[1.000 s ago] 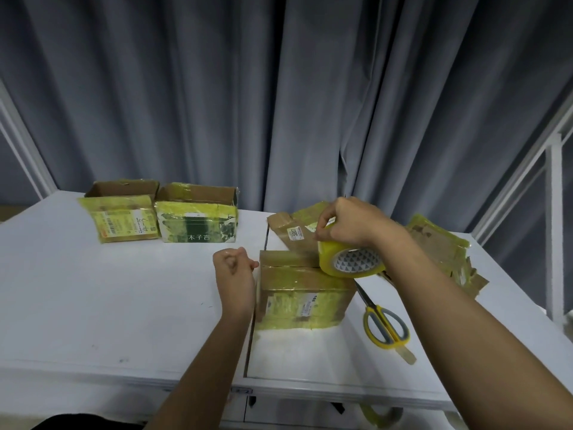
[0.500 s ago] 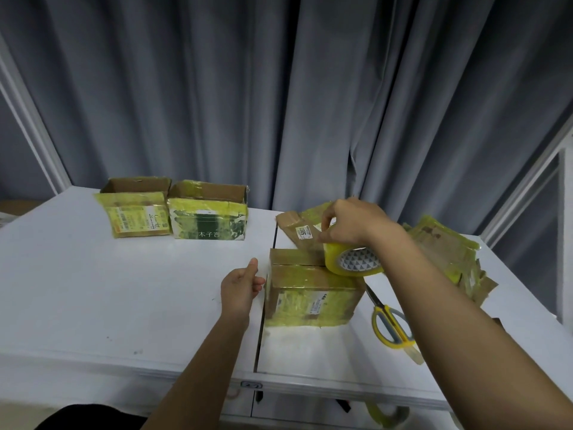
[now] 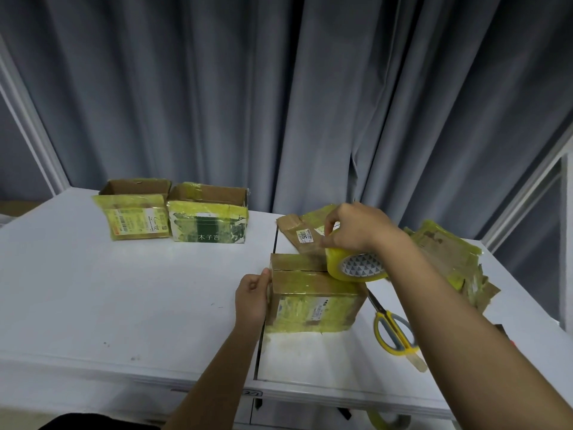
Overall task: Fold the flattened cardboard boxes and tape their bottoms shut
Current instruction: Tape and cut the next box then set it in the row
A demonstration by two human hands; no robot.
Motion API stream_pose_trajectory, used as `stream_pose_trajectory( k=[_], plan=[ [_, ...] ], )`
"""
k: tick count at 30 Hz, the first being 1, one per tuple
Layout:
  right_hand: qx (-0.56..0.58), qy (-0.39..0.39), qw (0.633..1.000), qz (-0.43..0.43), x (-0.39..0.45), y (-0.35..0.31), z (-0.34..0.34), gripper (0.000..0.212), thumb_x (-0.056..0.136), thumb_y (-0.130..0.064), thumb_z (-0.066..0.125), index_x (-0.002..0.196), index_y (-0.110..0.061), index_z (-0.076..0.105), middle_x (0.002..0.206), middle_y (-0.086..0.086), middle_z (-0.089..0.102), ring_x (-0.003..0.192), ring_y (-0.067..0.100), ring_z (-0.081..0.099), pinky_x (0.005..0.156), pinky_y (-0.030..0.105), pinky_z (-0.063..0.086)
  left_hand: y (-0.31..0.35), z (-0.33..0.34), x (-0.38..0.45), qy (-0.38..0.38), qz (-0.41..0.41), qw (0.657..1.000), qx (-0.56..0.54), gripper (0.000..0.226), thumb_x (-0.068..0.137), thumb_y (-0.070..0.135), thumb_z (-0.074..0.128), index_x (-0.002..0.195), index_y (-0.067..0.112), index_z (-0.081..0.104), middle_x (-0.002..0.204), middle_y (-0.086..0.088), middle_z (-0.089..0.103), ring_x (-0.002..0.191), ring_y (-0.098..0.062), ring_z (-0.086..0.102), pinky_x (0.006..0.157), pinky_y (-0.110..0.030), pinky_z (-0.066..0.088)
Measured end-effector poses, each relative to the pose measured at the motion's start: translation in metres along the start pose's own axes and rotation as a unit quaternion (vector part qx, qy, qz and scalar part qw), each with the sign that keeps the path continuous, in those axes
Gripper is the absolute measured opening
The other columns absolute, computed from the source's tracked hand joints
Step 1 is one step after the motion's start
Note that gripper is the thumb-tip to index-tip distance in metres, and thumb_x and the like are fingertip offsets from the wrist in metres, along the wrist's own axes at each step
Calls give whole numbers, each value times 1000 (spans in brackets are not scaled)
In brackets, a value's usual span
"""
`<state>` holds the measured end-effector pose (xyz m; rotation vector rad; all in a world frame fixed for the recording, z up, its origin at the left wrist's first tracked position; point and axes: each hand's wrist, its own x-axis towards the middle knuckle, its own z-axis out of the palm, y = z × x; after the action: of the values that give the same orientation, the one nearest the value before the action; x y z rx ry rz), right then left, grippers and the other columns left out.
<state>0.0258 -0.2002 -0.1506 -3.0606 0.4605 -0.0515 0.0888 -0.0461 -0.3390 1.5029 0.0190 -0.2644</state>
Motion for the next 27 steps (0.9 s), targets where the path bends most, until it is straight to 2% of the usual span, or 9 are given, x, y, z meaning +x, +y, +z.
stream_pose_trajectory(
  k=[3, 8, 11, 14, 18, 20, 23, 25, 27],
  plan=[
    [1, 2, 1000, -5, 2, 1, 2, 28, 79, -53, 67, 89, -28, 70, 94, -7, 65, 86, 16, 56, 66, 28, 40, -2, 4, 4, -17, -32, 999, 17, 29, 95, 42, 49, 85, 15, 45, 83, -7, 55, 76, -21, 54, 73, -41, 48],
    [-3, 0, 1000, -5, 3, -2, 2, 27, 78, -52, 69, 89, -28, 70, 97, -6, 66, 87, 17, 57, 68, 29, 41, -3, -2, 11, -96, -78, 989, 76, 31, 100, 34, 38, 83, 9, 40, 67, -4, 51, 47, -8, 49, 40, -16, 34],
    [-3, -1, 1000, -5, 3, -2, 2, 27, 78, -52, 68, 88, -27, 70, 97, -5, 67, 86, 16, 58, 66, 29, 40, 0, -9, 12, -36, -37, 986, 159, 11, 97, 21, 43, 93, 12, 49, 96, -9, 58, 83, -22, 58, 66, -25, 43],
    [-1, 0, 1000, -7, 3, -1, 2, 26, 79, -51, 67, 89, -27, 71, 102, -5, 67, 90, 17, 58, 68, 28, 40, 18, -10, 7, -1, 78, 991, 107, 11, 98, 19, 47, 104, 14, 54, 106, 0, 54, 106, -22, 54, 83, -27, 39],
    [0, -1, 1000, -8, 3, 0, 1, 26, 80, -51, 67, 89, -28, 72, 104, -5, 67, 90, 17, 58, 69, 28, 40, 54, -5, -20, -121, 79, 989, 30, 30, 103, 37, 26, 125, 31, 47, 125, 15, 51, 119, -4, 46, 94, -19, 32],
    [1, 0, 1000, -5, 3, 0, 1, 24, 79, -51, 67, 89, -29, 72, 105, -5, 66, 91, 17, 57, 70, 28, 40, 55, -3, -25, -222, 9, 975, -22, 41, 100, 48, 14, 115, 38, 51, 108, 22, 65, 95, 9, 59, 85, -12, 41],
    [1, 2, 1000, -7, 3, 0, 1, 21, 79, -50, 67, 88, -31, 70, 108, -5, 65, 89, 16, 55, 70, 28, 38, 37, -4, -16, -300, -72, 950, -41, 66, 91, 66, 12, 117, 31, 61, 103, 7, 73, 96, -9, 69, 73, -21, 55],
    [-2, 4, 1000, -11, 1, 0, 1, 19, 79, -50, 67, 88, -34, 70, 108, -6, 65, 89, 15, 54, 68, 27, 36, 28, 1, -4, -293, -87, 952, -1, 69, 90, 68, 11, 130, 31, 54, 124, -2, 64, 115, -19, 60, 90, -32, 51],
    [0, 3, 1000, -10, 0, 0, 1, 20, 79, -51, 66, 89, -34, 71, 108, -8, 65, 88, 14, 54, 67, 27, 36, 18, -15, 1, -285, -41, 958, 8, 61, 97, 55, 14, 148, 24, 25, 148, -2, 39, 133, -21, 41, 107, -35, 37]
  ],
)
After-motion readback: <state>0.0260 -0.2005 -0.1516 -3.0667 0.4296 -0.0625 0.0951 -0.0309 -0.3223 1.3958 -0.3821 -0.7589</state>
